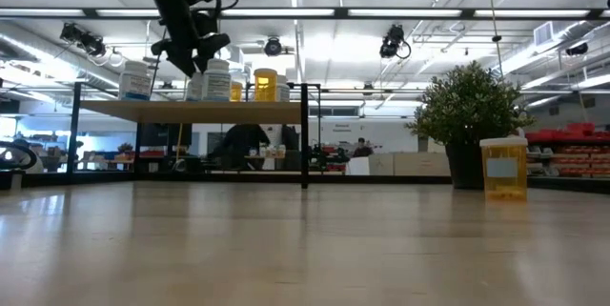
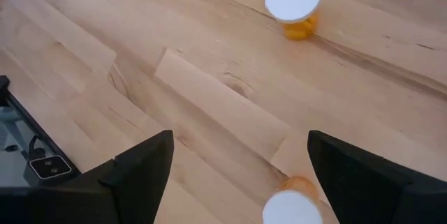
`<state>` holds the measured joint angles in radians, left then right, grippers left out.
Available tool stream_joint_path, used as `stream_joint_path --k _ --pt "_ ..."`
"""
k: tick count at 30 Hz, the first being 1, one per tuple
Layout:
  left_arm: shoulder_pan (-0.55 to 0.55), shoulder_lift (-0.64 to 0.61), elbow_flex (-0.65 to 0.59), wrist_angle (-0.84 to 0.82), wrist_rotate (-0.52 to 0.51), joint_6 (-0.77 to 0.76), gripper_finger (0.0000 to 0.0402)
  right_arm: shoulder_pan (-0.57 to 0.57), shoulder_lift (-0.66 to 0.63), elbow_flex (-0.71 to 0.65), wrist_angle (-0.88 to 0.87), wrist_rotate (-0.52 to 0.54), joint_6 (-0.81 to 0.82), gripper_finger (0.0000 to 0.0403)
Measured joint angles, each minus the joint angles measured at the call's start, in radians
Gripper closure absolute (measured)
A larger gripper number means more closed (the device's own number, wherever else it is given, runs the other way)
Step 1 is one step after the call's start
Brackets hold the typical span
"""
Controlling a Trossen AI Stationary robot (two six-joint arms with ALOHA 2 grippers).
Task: Pick and place medicine bottles onto shelf by color
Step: Put the supplement bottle on the shelf, then put the orange pill bottle on the shelf
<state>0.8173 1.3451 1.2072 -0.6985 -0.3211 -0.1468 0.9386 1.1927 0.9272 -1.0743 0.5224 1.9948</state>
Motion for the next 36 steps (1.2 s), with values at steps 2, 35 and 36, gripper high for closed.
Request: stream_joint_path --k 2,35,36 --pt "0.008 -0.002 -0.008 0.002 -0.001 -0.003 0.0208 0.0 0.0 0.0 0.0 0.0 0.003 0.0065" --pt "0.011 -0.001 -0.019 -0.117 -0.014 -0.029 0.0065 0.0 0.0 0.0 0.0 -0.003 0.02 0.0065" --pt "0.011 -0.01 -0.019 -0.12 -0.014 -0.033 0.0059 0.0 0.0 0.0 0.0 -0.003 0.017 0.0065"
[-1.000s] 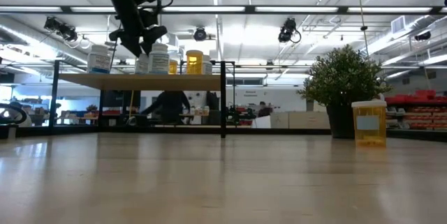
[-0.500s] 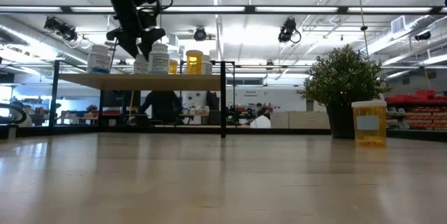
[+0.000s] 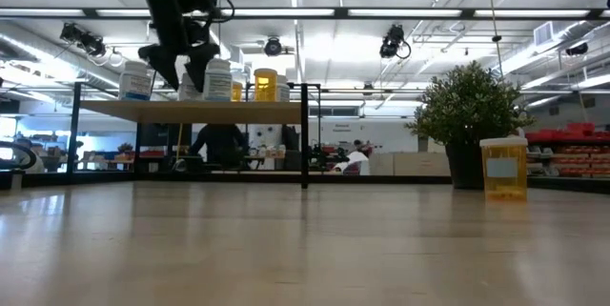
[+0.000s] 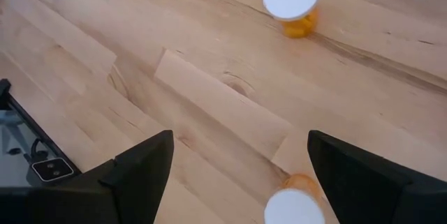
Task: Pick and place medicine bottles onto shelf by color
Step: Put the orange pill bottle on the shelf
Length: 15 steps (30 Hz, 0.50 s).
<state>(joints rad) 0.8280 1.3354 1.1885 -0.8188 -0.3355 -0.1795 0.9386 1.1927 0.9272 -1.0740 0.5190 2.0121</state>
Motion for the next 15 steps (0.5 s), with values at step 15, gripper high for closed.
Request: stream_joint_path --k 15 --pt "-0.048 -0.223 0.002 0.064 0.034 -0.051 0.0049 0.0 0.0 0.0 0.0 0.004 -0.058 0.0065"
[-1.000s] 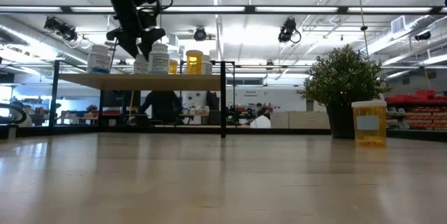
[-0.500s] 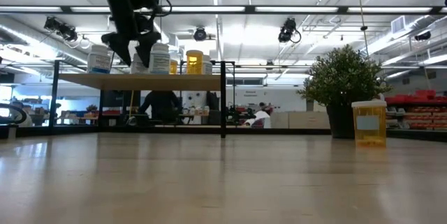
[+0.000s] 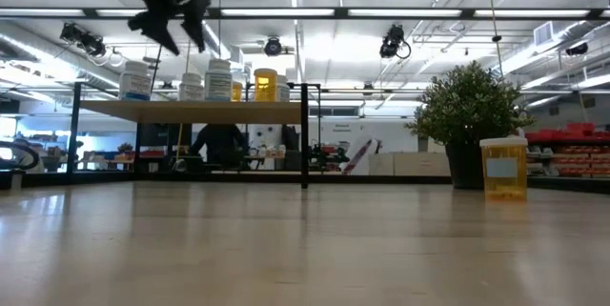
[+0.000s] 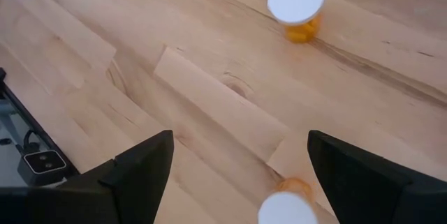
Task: Pick and place medicine bottles onto shelf by color
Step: Put the orange pill bottle on the shelf
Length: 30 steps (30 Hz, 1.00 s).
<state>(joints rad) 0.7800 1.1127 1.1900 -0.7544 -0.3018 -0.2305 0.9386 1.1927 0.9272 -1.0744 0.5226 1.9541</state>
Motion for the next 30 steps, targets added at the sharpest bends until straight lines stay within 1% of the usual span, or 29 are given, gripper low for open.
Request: stream_joint_path --k 2,7,11,13,15,17,24,30 --pt "-0.042 -0.027 0.001 0.031 0.024 -0.02 0.0049 0.0 0.0 0.0 0.0 0.001 -0.013 0.0065" --pt "-0.196 -0.067 0.003 0.113 0.027 -0.047 0.0049 0.0 0.0 0.0 0.0 0.001 -0.022 0.0065" --pt "-0.325 -0.056 0.045 0.113 -0.006 -0.074 0.0049 0.0 0.0 0.0 0.001 0.002 -0.046 0.0065" --pt "-0.398 -0.028 0.088 0.113 -0.043 -0.077 0.0049 0.0 0.0 0.0 0.002 0.008 -0.065 0.0065" --pt "-0.454 0.005 0.139 0.076 -0.088 -0.08 0.0049 0.0 0.0 0.0 0.005 0.009 -0.085 0.0065" --pt "-0.504 0.045 0.21 0.067 -0.103 -0.082 0.0049 0.001 0.0 0.0 0.008 0.009 -0.104 0.0065" --pt "-0.631 0.236 0.444 -0.086 -0.106 -0.115 0.0049 0.001 0.0 0.0 0.048 0.012 -0.137 0.0065" --pt "-0.761 0.371 0.564 -0.064 -0.105 -0.123 0.0049 0.001 0.0 0.0 0.108 0.012 -0.176 0.0065"
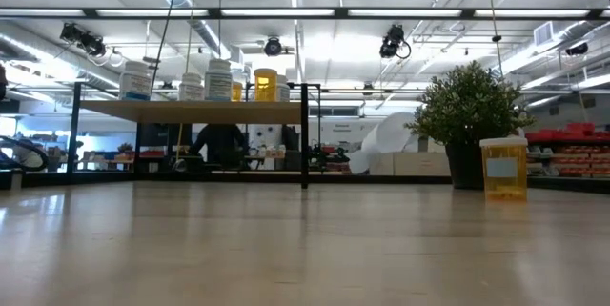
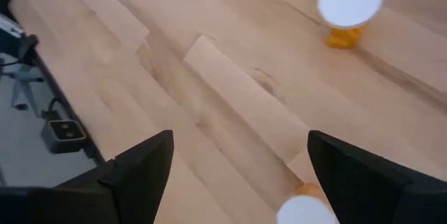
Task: Pick and place medicine bottles onto shelf by color
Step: Put the orange pill bottle on the shelf
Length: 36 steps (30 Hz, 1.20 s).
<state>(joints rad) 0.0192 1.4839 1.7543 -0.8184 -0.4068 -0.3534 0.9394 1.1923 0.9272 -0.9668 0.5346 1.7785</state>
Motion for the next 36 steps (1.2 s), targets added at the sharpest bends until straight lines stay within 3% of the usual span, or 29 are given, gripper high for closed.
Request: stream_joint_path --k 9,17,26,36 --pt "-0.136 0.184 0.033 0.114 0.018 -0.062 0.0049 0.001 -0.001 0.107 -0.024 0.048 -0.115 0.0065" --pt "-0.202 0.364 0.033 0.247 0.056 -0.055 0.0049 0.0 -0.001 0.264 -0.202 0.056 -0.148 0.0065" --pt "-0.205 0.511 0.033 0.446 0.069 -0.006 0.0049 0.008 0.0 0.357 -0.29 0.044 -0.153 0.0065" --pt "-0.168 0.656 0.033 0.611 0.104 0.009 0.0049 0.008 0.0 0.365 -0.31 -0.01 -0.089 0.0065"
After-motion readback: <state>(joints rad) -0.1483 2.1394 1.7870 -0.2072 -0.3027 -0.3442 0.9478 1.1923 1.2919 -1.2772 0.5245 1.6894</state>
